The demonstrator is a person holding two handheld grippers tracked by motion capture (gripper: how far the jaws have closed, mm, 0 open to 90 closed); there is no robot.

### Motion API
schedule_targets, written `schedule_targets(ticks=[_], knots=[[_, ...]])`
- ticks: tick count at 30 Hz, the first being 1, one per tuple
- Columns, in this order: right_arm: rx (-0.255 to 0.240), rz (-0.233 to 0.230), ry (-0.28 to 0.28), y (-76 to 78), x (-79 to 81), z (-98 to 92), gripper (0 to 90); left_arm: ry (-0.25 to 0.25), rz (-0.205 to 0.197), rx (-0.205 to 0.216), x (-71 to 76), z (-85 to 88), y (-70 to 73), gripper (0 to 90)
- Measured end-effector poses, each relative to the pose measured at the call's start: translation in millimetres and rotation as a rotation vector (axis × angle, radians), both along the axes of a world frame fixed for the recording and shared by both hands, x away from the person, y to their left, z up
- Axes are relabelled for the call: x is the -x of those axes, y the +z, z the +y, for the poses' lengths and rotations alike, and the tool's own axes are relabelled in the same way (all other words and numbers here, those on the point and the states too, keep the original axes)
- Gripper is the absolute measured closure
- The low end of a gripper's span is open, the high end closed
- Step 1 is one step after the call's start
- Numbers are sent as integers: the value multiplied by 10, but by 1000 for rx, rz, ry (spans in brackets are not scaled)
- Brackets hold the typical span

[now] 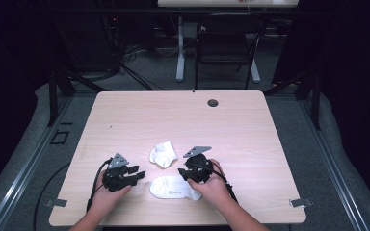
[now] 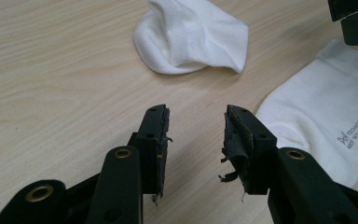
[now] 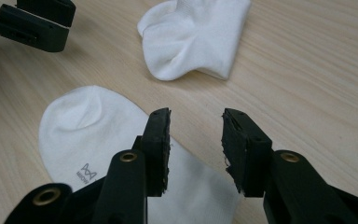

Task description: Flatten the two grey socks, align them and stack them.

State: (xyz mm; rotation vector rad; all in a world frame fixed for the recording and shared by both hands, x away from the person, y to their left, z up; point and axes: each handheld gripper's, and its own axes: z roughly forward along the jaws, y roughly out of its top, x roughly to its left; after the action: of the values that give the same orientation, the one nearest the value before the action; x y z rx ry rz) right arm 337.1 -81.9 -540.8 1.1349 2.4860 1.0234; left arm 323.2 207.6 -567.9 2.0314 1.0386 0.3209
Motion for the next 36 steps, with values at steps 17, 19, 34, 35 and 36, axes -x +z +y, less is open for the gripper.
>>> schedule_targets(ticks=[17, 19, 34, 35, 36], knots=[[2, -15, 20, 57, -278, 286, 599, -2, -2, -7, -24, -2, -21, 570], [-5, -20, 17, 61, -286, 301, 605, -1, -2, -6, -24, -1, -21, 569], [6, 14, 27, -79, -480, 712, 665, -15, 5, -11, -21, -36, -38, 568], [15, 17, 36, -87, -493, 743, 662, -18, 3, -13, -20, -39, -39, 568], [17, 14, 34, -99, -499, 772, 657, -9, -4, -18, -16, -46, -42, 568]])
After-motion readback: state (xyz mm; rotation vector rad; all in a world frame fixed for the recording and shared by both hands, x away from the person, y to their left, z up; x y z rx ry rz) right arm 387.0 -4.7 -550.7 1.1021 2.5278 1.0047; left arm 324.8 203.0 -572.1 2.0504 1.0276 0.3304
